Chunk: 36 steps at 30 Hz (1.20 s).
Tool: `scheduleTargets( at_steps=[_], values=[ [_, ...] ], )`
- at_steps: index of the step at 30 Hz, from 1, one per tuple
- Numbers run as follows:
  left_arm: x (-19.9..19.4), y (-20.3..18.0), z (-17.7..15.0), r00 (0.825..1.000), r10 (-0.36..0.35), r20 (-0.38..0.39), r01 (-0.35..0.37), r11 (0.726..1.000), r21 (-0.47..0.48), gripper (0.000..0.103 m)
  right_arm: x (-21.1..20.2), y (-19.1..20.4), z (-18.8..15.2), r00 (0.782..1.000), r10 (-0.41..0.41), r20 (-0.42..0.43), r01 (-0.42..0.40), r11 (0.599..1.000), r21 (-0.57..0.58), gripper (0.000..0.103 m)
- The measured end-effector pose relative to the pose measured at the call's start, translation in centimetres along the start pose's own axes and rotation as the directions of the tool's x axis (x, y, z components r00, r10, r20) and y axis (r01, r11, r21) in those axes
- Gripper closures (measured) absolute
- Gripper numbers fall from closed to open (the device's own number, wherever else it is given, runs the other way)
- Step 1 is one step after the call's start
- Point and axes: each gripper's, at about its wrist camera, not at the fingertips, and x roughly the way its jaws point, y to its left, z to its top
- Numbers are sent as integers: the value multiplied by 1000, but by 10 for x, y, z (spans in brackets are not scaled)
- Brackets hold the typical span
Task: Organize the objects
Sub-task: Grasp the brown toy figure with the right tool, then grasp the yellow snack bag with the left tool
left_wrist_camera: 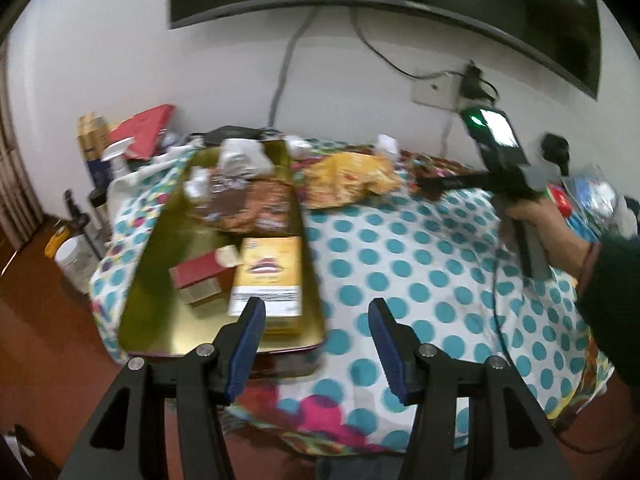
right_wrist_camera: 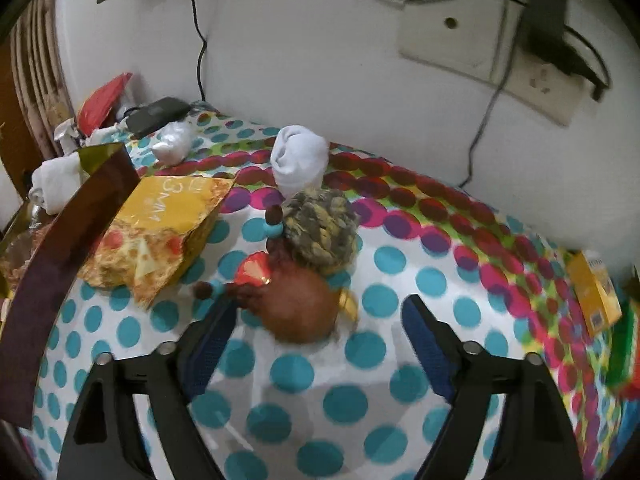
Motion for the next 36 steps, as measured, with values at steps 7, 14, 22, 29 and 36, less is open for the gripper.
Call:
scheduleTargets(
  at_steps=[7, 14, 22, 29, 36],
  values=[
    [31, -33, 6, 997, -48, -53, 51, 998, 43, 48, 16, 4, 6, 995, 97, -22, -97, 995, 24, 10],
    [46, -43, 15, 997, -45, -57, 47, 998, 44, 48, 24, 16, 1, 991, 130, -33, -130, 991, 13, 57],
    [67, -49, 32, 997, -55, -55, 55, 998, -1, 48, -8, 2, -34, 994, 105, -2, -105, 993, 60, 60],
    [92, -77, 50, 999, 36, -31, -33, 994, 100, 47, -38, -21, -80, 996, 91, -12, -89, 990, 109, 60],
    [135, -122, 71, 984, 176, 25, -175, 932, 317, 47, -58, -34, -104, 995, 98, -4, -96, 984, 152, 61]
  ],
)
